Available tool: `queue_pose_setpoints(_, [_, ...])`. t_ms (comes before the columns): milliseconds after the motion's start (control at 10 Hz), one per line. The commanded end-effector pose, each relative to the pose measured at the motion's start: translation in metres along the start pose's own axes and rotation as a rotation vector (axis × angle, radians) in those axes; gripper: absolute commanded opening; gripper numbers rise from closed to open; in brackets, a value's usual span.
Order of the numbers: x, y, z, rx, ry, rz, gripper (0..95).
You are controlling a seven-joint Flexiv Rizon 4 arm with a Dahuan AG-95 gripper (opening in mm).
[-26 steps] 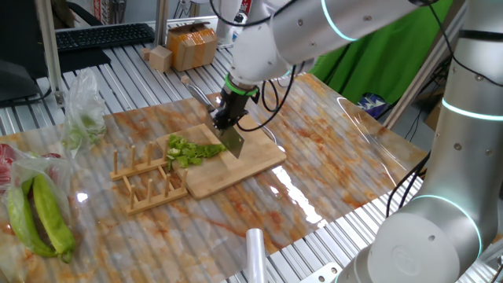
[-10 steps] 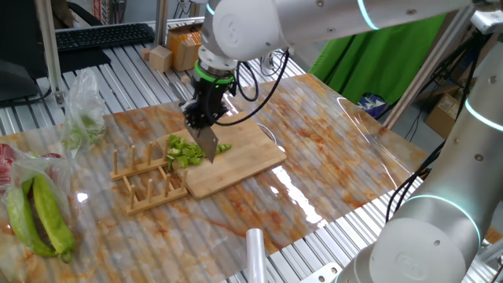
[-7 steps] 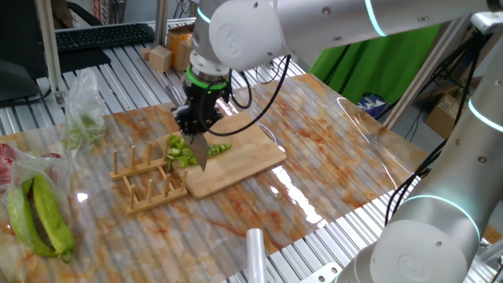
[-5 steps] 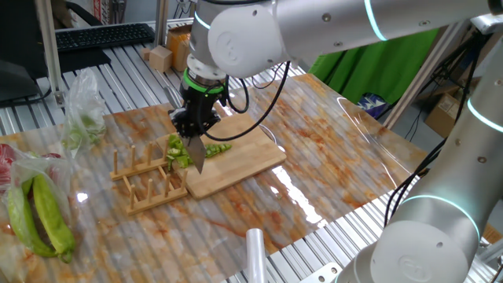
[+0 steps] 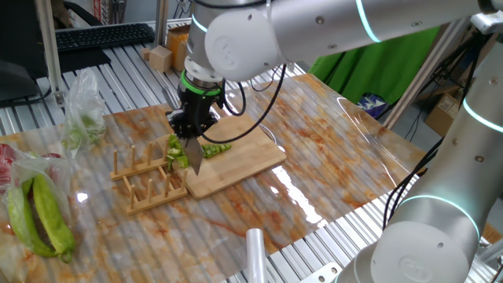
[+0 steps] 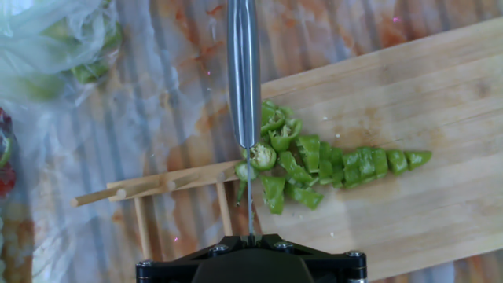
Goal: Chop the chili peppers
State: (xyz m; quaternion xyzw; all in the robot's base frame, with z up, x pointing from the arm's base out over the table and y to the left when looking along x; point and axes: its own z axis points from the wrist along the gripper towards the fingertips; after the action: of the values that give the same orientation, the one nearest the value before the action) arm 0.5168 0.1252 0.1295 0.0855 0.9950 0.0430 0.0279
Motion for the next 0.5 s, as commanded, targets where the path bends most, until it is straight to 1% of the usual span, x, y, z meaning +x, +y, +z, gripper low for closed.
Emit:
queue_pose_setpoints(100, [0.0008, -0.0003, -0.0021, 0.004, 0.005, -0.005, 0.0])
queue_pose_setpoints(200, [0.0008, -0.0003, -0.0021, 0.007, 0.005, -0.006, 0.0])
queue_pose_setpoints(400, [0.0008, -0.0003, -0.0021, -0.004, 0.011, -0.01, 0.0])
queue_pose_setpoints(500, [0.0008, -0.0003, -0.0021, 0.0, 0.006, -0.028, 0.0])
